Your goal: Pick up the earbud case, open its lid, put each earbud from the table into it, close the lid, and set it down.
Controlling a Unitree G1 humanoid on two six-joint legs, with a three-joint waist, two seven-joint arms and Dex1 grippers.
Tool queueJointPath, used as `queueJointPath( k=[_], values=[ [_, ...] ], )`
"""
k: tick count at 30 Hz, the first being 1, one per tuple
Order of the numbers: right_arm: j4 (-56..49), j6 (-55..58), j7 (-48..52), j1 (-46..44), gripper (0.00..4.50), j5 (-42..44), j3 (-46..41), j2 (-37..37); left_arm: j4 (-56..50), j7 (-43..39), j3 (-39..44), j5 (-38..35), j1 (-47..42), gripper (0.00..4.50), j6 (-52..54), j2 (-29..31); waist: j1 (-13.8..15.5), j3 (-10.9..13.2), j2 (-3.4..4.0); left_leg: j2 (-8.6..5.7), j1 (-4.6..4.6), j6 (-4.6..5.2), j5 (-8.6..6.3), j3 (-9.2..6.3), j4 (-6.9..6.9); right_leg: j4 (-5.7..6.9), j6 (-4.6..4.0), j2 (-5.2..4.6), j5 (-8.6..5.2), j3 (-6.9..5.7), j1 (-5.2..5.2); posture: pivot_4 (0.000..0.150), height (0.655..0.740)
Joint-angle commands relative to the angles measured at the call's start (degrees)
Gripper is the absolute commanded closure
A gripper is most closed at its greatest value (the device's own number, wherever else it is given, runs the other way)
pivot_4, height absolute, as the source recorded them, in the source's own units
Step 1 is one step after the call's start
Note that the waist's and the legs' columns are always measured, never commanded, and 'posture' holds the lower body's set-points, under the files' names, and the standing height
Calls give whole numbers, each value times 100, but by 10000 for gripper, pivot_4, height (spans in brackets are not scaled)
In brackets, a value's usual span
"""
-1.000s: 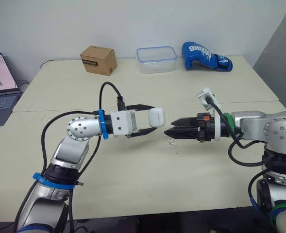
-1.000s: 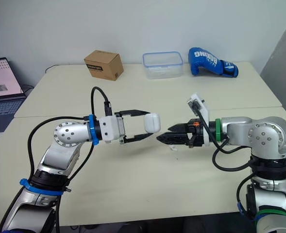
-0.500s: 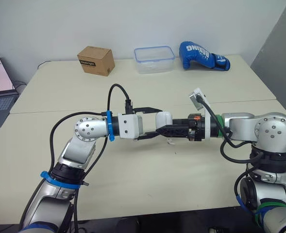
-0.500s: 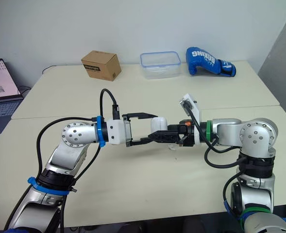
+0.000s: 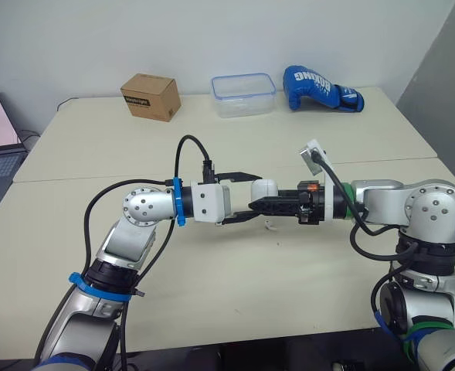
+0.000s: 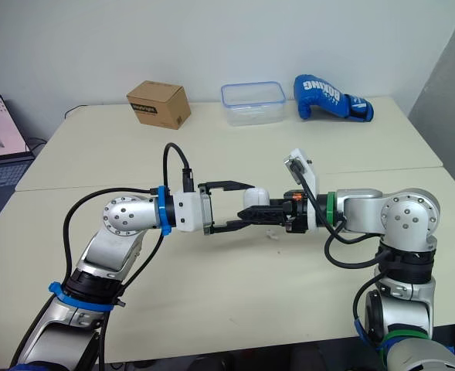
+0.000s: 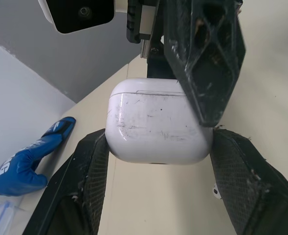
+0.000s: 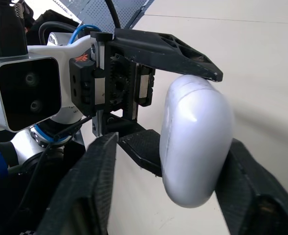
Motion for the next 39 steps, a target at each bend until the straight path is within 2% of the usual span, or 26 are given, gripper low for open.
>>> queueJointPath(
  k=[1,3,4,10,11,13,16,17,22,25,27,31,33,36,39],
  values=[
    [-100,44,11,-92,28434,232,-134,5,-96,41,5,15,-121,17840,-100,0,0,0,0,0,0,0,0,0,0,0,0,0,0,0,0,1500,7307],
    [-102,45,-19,-86,35432,260,-133,-3,-66,44,0,26,-125,17840,-127,2,0,0,0,0,0,0,0,0,0,0,0,0,0,0,0,1500,7307],
    [-100,45,-27,-85,37021,269,-131,-8,-50,45,-3,32,-129,17840,-142,2,0,0,0,0,0,0,0,0,0,0,0,0,0,0,0,1500,7307],
    [-103,45,-71,-67,36942,340,-111,-9,-56,56,-4,40,-119,17840,-137,1,-1,0,0,0,-1,0,0,1,0,0,0,0,0,1,-1,1500,7307],
    [-102,45,-69,-63,36942,355,-97,-7,-117,-69,-32,-94,-120,17840,131,40,-1,0,0,0,-1,0,0,1,0,0,0,0,0,1,-1,1500,7307],
    [-122,45,-71,-43,36942,381,-84,8,-315,-313,-86,-301,-113,10346,600,163,-4,0,1,0,0,0,0,1,0,1,0,0,0,1,-1,1500,7307],
    [-131,45,-103,-31,36942,402,-72,26,-622,-550,-45,-594,-49,1417,1164,338,-20,1,2,1,-1,1,0,0,-1,2,0,2,0,1,-2,1500,7307],
    [-126,44,-116,-31,36942,411,-69,26,-677,-621,-32,-649,-27,417,1253,387,-20,1,2,1,-1,1,0,0,-1,1,0,2,0,1,-2,1500,7307],
    [-103,-42,-71,-68,36942,332,18,-70,-1108,-758,186,-1143,64,417,2270,728,-22,1,3,2,-1,1,-1,0,-2,3,0,3,0,2,-4,1500,7307],
    [-220,-176,109,-118,36942,160,288,-316,-1321,-735,450,-1651,59,417,3585,1175,-26,2,3,2,-2,2,-1,1,-2,4,1,4,-1,3,-6,1500,7307],
    [-405,-378,391,-157,36942,-62,667,-647,-1316,-834,560,-2074,-86,417,4589,1499,-29,2,4,2,-2,3,-1,2,-2,5,2,5,-1,4,-7,1500,7307],
    [-802,-935,1154,-246,36942,-542,1419,-1344,-1013,-1003,607,-2512,-480,417,5708,1801,-26,4,3,1,-3,17,-9,0,-2,4,7,6,-4,2,-6,1500,7307],
    [-1010,-1336,1685,-313,36942,-925,1931,-1795,-806,-989,522,-2535,-723,417,6045,1786,-33,4,3,0,-3,16,-8,0,0,4,8,6,-5,1,-6,1500,7307],
    [-1155,-1936,2392,-512,36942,-1571,2695,-2345,-618,-1044,120,-2195,-1047,417,6143,1806,-38,6,1,1,-3,3,-1,0,-1,3,10,6,-6,0,-6,1500,7307],
    [-1161,-2436,2875,-768,36942,-2164,3309,-2588,-561,-1169,-146,-2050,-1264,417,6159,1760,-45,8,-1,2,-3,2,-1,4,-1,3,10,6,-6,2,-7,1500,7307]
  ],
)
